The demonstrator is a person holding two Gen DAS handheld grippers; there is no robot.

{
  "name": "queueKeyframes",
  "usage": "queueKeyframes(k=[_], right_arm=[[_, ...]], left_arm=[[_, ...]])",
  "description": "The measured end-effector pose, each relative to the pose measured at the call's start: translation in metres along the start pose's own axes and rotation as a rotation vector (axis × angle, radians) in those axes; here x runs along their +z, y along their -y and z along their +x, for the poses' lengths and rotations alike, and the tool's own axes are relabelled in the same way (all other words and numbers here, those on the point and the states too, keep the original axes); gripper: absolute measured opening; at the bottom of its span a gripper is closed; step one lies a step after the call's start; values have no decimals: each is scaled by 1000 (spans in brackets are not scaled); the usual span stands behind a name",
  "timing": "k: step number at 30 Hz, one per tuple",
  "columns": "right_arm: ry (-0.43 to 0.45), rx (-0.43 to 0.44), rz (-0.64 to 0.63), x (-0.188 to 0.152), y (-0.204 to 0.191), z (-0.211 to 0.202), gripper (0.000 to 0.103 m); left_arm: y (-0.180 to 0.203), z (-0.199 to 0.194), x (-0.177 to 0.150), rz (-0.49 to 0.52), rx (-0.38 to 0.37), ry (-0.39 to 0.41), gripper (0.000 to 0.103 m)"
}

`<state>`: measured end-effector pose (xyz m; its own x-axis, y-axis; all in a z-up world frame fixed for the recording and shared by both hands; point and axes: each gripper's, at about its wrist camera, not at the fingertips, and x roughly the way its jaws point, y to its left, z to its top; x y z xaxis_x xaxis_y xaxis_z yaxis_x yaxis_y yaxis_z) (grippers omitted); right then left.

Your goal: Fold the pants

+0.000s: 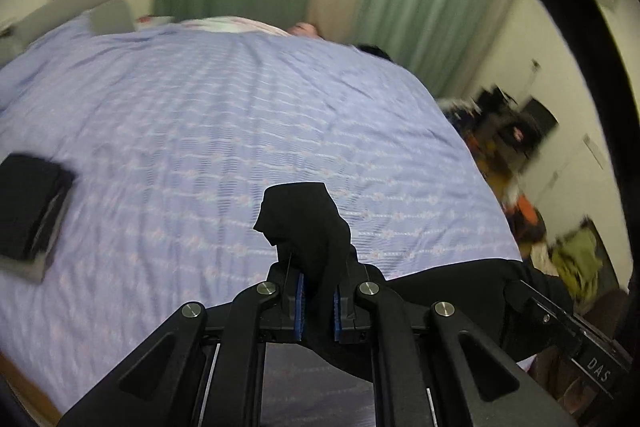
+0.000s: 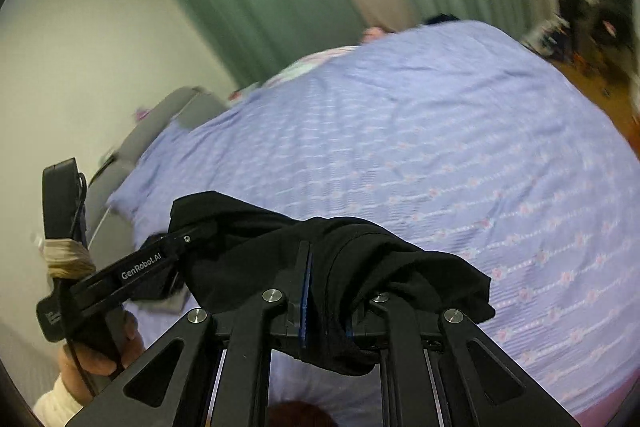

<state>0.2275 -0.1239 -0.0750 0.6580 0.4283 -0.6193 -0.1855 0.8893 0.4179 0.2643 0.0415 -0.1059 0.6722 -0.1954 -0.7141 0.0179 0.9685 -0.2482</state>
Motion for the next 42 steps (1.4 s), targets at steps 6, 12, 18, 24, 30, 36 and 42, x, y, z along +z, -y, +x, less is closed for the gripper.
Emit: queueKeyframes(k=[6,12,18,24,30,36,42], right_arm=[[-14,90,-113,-10,-26,-27,13],[-11,129,-147,-18,-43,-42,13],[8,125,-177,-29,-73,-50,13],[35,86,-202,-45,-132,-40,13],[90,-1,-163,-74,-218,-11,13],[104,-20,-109,-94,-300,18,13],[63,15,-120,-101,-354,50,13]], left_arm=[[-11,-51,-16,-83,68,78,11],[-20,-80,-34,-115,72,110,11],[-58,-103,-43,-159,8,133,11],[-115,-122,-37,-136,-34,139,11],[-198,-135,-18,-55,-114,111,11],[-282,-154,1,10,-129,85,11],[-356,-171,20,-65,-133,96,11]])
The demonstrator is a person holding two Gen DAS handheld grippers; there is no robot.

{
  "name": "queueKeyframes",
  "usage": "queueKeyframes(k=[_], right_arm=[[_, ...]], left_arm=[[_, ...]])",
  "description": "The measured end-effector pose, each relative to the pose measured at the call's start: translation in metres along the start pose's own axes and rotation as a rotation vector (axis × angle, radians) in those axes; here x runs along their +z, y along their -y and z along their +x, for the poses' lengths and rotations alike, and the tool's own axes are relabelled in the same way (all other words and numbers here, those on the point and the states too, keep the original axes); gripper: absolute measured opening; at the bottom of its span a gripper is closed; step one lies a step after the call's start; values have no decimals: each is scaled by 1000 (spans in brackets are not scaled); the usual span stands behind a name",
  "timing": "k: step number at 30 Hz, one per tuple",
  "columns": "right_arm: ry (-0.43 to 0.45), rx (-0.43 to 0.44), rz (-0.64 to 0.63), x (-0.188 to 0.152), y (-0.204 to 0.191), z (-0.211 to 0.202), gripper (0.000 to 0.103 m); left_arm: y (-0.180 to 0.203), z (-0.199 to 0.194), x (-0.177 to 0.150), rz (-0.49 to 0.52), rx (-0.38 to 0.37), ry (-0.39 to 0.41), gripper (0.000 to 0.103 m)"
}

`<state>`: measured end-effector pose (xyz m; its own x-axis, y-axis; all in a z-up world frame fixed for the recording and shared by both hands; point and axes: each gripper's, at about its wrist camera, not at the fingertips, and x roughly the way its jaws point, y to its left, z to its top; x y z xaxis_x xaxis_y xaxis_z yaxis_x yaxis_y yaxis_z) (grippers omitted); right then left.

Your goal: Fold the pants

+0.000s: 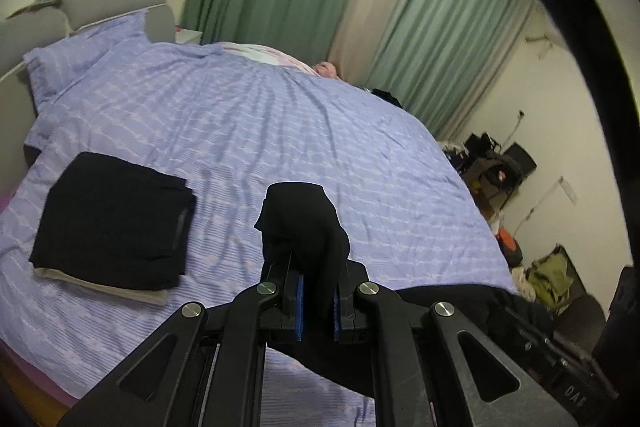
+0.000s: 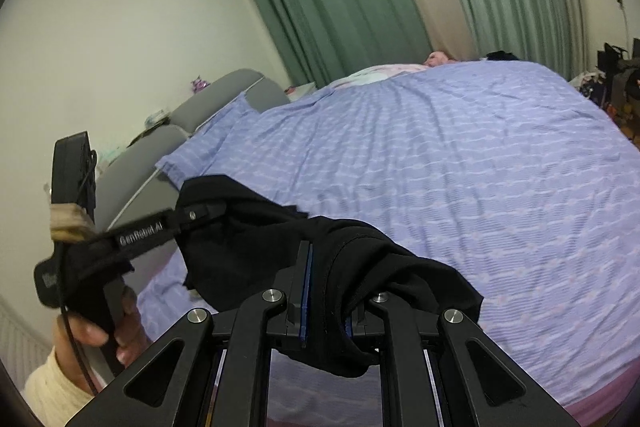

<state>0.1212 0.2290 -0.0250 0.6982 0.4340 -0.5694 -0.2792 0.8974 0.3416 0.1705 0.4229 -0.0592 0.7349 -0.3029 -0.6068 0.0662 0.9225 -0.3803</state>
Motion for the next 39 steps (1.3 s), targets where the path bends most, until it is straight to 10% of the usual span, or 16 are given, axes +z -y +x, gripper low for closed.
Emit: queueKeyframes(k=[17,30,39], right_arm=[[15,128,-91,36,-108,79,13],[110,-167,79,75,-192,188,12],[88,-296,152,83,-225,253,13]], left_arm=[[-139,-2,105,-133,-46,25,11],[-205,108,239,137,-241,-195,11],[-246,176,264,241,-336,-260,12]])
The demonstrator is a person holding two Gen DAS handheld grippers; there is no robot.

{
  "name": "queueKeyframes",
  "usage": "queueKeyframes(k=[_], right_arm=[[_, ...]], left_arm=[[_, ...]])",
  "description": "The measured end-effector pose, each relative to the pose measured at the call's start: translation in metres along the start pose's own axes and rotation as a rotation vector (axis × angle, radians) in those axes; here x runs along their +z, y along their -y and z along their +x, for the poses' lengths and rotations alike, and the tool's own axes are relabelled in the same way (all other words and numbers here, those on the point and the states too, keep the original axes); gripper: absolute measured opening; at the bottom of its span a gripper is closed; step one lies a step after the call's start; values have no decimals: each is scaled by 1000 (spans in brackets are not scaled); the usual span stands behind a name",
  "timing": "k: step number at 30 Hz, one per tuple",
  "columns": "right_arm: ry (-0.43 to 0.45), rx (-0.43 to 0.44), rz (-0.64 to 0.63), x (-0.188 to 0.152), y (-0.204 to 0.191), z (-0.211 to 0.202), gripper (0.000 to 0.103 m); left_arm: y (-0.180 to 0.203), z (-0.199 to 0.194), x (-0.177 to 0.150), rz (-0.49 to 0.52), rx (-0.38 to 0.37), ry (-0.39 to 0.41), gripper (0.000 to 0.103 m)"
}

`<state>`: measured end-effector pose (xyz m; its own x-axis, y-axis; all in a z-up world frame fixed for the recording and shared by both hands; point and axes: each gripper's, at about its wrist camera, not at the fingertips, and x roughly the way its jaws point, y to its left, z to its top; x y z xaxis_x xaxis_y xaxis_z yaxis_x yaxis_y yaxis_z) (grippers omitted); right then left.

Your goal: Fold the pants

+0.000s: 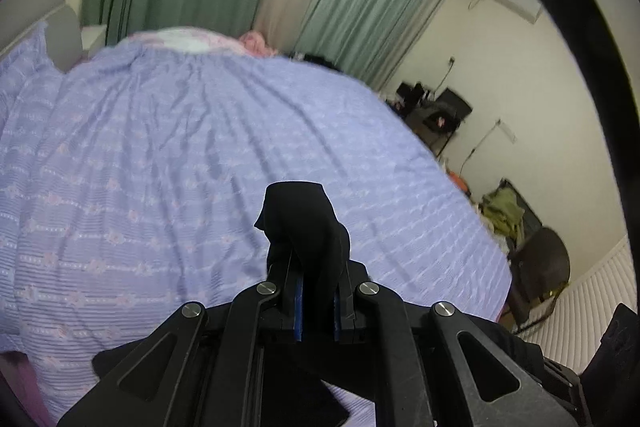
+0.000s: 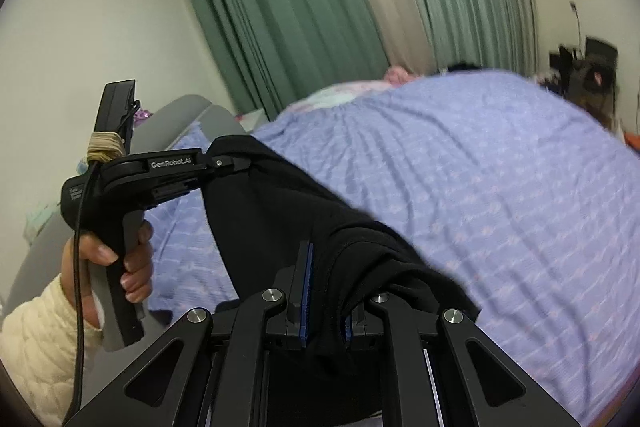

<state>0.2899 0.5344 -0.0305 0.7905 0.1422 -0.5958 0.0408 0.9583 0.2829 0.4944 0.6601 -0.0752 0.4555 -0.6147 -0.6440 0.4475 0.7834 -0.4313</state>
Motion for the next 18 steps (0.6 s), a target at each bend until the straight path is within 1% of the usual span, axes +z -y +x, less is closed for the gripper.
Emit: queueKeyframes(k=[2,3,5,6,7,8,9,10,12,18], right_arm=[[-59,1,50,-18,-7,17,13],[-108,7,83,-32,-11,29,13],[-214,21,144,-63,-16,51,13],[-289,31,176,-85,-20,66,13],[-335,38,203,-99,-21,75,13],[-406,52,245,-119,-24,87,13],[-457,64,277,-136,-27,96,13],[-484,64,288,-145,-32,100,13],[-522,49,268,-165,-46,108,12],[-615,68,289,-186,-63,134,12]], left_arm=[[-29,12,-15,-17,12,-56,12],[-44,20,-27,-28,21,-94,12],[-68,34,-50,-50,43,-164,12],[-81,42,-63,-60,55,-202,12],[-89,47,-74,-67,66,-229,12],[-98,52,-87,-73,80,-262,12],[-104,55,-96,-76,87,-281,12],[-111,56,-105,-76,98,-296,12],[-125,55,-119,-92,111,-311,12],[-158,56,-135,-140,141,-333,13]])
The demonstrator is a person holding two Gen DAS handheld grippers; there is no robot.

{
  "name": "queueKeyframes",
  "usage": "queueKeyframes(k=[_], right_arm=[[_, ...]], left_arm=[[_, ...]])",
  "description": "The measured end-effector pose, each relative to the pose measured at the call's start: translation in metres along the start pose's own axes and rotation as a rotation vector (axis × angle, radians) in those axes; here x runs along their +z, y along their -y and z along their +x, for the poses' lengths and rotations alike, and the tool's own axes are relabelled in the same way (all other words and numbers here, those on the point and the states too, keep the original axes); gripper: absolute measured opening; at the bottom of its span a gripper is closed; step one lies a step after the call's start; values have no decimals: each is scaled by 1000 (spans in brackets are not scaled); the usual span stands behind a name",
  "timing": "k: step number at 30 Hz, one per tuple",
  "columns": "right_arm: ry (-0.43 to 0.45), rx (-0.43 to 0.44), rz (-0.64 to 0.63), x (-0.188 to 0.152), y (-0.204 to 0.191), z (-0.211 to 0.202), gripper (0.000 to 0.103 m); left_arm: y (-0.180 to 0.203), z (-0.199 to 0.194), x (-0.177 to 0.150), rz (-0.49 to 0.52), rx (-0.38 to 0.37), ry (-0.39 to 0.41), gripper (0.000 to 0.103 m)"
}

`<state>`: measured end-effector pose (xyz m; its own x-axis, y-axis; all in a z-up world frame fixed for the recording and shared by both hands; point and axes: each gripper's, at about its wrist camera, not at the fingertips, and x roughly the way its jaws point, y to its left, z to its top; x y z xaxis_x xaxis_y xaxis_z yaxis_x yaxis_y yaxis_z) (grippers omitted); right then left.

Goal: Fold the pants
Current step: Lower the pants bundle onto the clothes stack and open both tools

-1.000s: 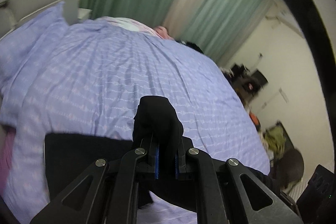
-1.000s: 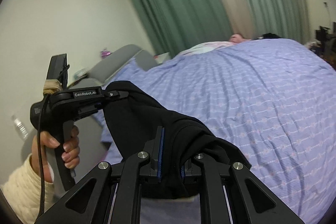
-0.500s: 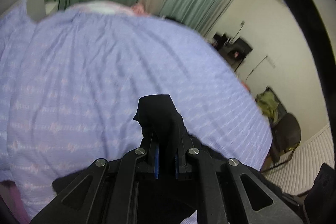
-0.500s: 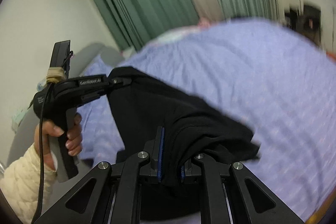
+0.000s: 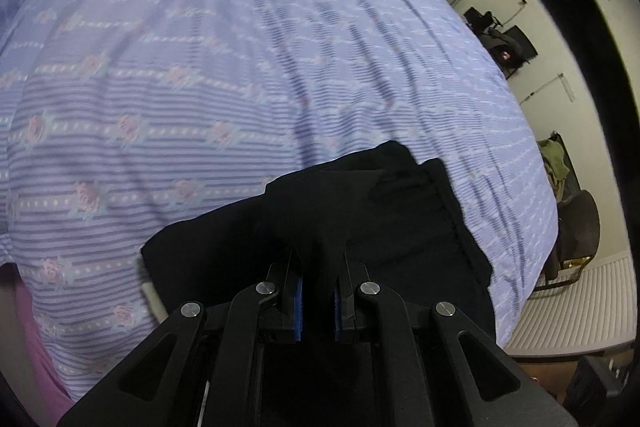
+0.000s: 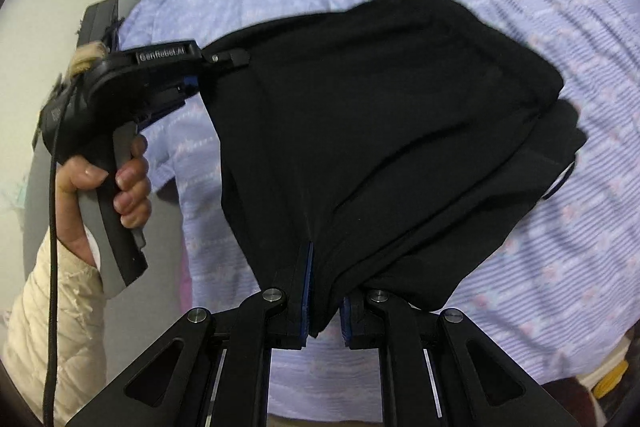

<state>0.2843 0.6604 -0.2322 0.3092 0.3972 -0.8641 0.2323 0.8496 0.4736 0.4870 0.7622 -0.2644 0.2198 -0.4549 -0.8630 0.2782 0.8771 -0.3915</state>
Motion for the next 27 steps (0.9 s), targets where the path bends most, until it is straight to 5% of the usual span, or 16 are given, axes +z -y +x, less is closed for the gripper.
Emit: queueKeyframes(k=[7,12,14,17,19,27], right_arm=[[-87,-15,-67,-14,-18,33,12],[-171,-15,-77,-24,-22,41,14],[-166,-48,-101,-23,-21,32,30],[-76,-86,-160,-15,-22,4,59],[-9,-109,-214,-10,-23,-18,66],[283,-169,-426,6,-11,-123,83]], left_arm=[[-22,11,12,-48,101,-11,18],[-27,1,17,-68,279,56,42],[-23,-11,15,-38,362,95,55],[-12,-32,10,20,471,145,62],[-5,-49,6,42,515,162,66],[61,-117,-49,79,490,292,89]])
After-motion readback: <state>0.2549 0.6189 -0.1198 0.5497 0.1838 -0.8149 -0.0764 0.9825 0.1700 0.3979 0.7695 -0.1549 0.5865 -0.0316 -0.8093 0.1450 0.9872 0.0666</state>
